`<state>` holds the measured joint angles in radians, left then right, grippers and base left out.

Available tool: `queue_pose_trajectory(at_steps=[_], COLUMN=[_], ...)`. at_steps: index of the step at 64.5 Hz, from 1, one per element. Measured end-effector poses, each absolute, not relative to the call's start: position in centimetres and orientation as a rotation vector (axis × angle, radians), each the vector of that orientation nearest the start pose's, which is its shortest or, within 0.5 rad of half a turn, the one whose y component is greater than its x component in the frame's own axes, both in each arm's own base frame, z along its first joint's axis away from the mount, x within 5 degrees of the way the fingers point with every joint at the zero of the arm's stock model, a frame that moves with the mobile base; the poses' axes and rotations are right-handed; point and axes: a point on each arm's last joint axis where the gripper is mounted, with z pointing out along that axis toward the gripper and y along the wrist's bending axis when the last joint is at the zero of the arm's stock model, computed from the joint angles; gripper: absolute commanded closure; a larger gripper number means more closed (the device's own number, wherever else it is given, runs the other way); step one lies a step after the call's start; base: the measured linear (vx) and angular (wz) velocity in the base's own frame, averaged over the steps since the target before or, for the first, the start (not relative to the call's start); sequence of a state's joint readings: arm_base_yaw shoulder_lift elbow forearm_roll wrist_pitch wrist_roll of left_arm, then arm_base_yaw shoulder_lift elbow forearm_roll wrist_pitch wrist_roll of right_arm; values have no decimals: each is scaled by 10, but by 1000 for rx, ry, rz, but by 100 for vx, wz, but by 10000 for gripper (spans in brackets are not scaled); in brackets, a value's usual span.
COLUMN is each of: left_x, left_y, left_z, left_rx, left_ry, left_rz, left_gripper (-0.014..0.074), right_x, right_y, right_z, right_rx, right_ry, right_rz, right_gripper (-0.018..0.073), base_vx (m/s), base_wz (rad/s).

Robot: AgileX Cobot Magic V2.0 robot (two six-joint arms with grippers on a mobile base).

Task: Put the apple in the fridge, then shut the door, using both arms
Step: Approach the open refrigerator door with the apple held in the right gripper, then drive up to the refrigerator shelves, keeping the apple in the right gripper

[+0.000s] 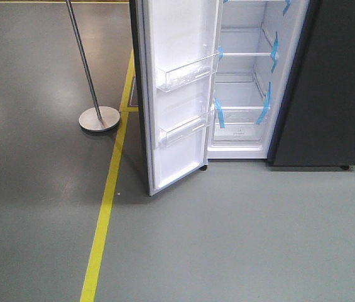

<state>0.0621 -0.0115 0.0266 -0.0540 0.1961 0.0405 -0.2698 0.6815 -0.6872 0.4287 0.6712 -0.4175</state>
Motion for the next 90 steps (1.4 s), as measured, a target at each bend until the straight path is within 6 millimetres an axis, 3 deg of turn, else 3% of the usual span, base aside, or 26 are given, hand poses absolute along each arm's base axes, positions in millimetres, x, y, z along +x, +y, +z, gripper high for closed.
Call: queue_pose_trajectory(at_steps=[90], left_x=[56], left_y=[3], left_z=[187], left_rx=[-55], left_ry=[1694], left_rz=[28], left_gripper=[602], right_x=[130], right_y=[-11], right_z=[331], right_rx=[48], right_ry=[2084], right_rz=[66], right_gripper=[334], base_vx=[7], base_wz=[-3])
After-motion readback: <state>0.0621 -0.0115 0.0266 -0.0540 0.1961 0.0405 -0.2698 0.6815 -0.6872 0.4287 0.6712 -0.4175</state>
